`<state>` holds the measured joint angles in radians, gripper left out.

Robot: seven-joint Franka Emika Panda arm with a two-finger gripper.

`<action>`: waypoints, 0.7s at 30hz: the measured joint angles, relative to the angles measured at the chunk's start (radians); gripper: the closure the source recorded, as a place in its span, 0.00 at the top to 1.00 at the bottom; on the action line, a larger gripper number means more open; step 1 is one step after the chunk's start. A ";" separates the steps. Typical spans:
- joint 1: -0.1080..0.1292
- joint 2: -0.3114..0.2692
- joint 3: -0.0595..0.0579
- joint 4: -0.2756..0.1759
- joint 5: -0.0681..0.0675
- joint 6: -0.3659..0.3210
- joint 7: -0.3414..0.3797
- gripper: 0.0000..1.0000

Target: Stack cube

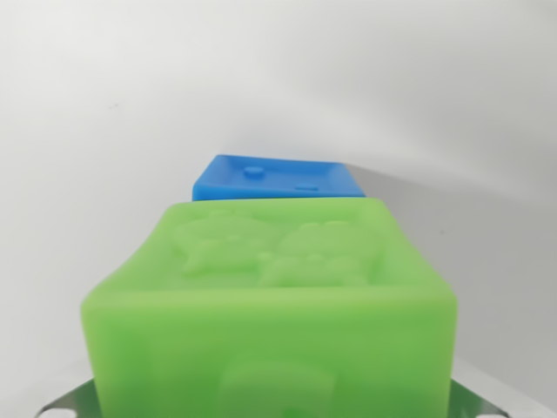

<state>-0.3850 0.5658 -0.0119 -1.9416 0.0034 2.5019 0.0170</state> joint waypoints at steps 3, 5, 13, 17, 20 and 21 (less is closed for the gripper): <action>0.000 0.010 0.000 0.001 0.000 0.009 0.000 0.00; 0.000 0.017 0.000 0.002 0.000 0.014 0.000 0.00; 0.000 0.034 0.000 0.005 0.000 0.029 0.000 0.00; 0.000 0.037 0.000 0.005 0.000 0.031 0.000 0.00; 0.000 0.037 0.000 0.006 0.000 0.031 0.000 1.00; 0.000 0.037 0.000 0.006 0.000 0.031 0.000 1.00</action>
<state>-0.3850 0.6028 -0.0116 -1.9358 0.0036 2.5333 0.0169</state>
